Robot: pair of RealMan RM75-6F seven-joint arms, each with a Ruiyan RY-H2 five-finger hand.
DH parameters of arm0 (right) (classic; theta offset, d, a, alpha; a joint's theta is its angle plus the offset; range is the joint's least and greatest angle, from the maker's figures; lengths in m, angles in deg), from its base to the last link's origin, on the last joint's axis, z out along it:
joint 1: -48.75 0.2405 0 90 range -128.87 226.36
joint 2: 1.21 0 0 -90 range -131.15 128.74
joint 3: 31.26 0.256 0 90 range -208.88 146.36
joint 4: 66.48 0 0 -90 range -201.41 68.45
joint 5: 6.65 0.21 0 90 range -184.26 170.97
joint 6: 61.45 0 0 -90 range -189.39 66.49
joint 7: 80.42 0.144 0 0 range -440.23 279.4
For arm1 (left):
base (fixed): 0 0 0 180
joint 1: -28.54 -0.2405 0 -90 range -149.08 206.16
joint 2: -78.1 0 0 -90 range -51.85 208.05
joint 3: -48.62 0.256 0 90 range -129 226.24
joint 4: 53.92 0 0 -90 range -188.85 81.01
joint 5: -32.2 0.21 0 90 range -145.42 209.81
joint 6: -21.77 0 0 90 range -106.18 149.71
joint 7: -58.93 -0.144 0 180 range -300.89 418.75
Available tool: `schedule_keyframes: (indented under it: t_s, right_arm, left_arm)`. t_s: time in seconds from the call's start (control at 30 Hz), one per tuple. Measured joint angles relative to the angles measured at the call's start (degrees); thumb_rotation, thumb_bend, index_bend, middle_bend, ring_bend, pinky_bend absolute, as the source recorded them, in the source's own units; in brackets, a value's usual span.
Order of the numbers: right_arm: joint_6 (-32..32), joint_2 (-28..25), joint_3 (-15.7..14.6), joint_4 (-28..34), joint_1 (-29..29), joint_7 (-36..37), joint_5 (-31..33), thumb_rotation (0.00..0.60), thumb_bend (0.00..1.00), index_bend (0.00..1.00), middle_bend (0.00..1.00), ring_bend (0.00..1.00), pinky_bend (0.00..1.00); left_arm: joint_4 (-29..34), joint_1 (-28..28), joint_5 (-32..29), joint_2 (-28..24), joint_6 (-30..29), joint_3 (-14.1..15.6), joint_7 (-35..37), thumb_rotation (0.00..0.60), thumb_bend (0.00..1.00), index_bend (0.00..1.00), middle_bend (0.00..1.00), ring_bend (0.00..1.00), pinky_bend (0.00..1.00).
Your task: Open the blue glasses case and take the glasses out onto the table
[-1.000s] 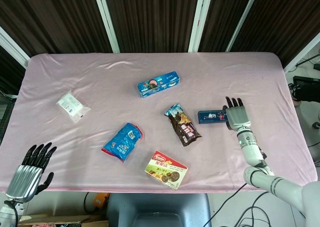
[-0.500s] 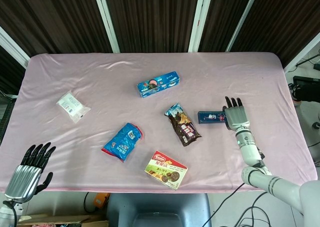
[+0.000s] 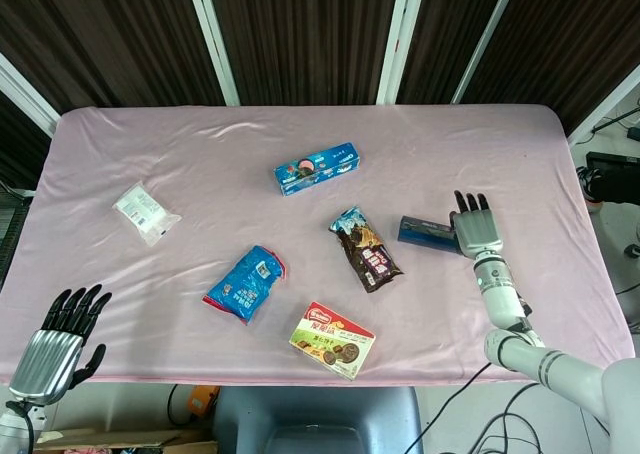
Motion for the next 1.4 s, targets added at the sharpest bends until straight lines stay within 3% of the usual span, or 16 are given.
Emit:
schedule_keyframes:
  t_s: [0.27, 0.63, 0.8, 0.97, 1.23, 1.4]
  right_arm:
    - [0.9, 1.67, 1.18, -4.4, 1.79, -1.13, 2.49, 0.6, 0.69, 0.52, 0.0, 0.0, 0.0]
    - [4.67, 9.1, 3.27, -22.79, 4.86, -4.16, 7.9, 0.6, 0.69, 0.34, 0.0, 0.0, 0.0]
    - [6.08, 10.33, 4.47, -28.02, 5.41, -1.74, 6.98, 0.6, 0.56, 0.3, 0.0, 0.0, 0.0]
    - [4.08, 6.42, 4.23, -20.42, 3.89, 3.41, 1.9, 0.6, 0.54, 0.3, 0.0, 0.0, 0.0]
    - [-0.44, -4.71, 1.47, 5.04, -1.31, 9.39, -6.47, 0.6, 0.53, 0.31, 0.0, 0.0, 0.0]
    - [-1.05, -8.61, -1.22, 13.93, -2.76, 9.51, -8.57, 0.6, 0.53, 0.34, 0.0, 0.0, 0.0]
  left_arm:
    - [0.09, 0.08, -0.77, 0.53, 0.49, -0.29, -1.4, 0.6, 0.4, 0.0, 0.0, 0.0, 0.0]
    - [0.47, 0.7, -2.93, 1.57, 2.45, -1.01, -4.22, 0.6, 0.4, 0.0, 0.0, 0.0, 0.0]
    - [0.59, 0.72, -3.22, 1.58, 2.46, -1.11, -4.12, 0.6, 0.4, 0.0, 0.0, 0.0, 0.0]
    - [0.58, 0.63, -2.48, 1.28, 2.01, -0.8, -3.41, 0.6, 0.4, 0.0, 0.0, 0.0, 0.0]
    - [0.46, 0.4, -1.33, 0.74, 1.13, -0.31, -1.94, 0.6, 0.4, 0.0, 0.0, 0.0, 0.0]
    - [0.27, 0.2, -0.63, 0.44, 0.25, -0.2, -1.02, 0.6, 0.4, 0.0, 0.0, 0.0, 0.0]
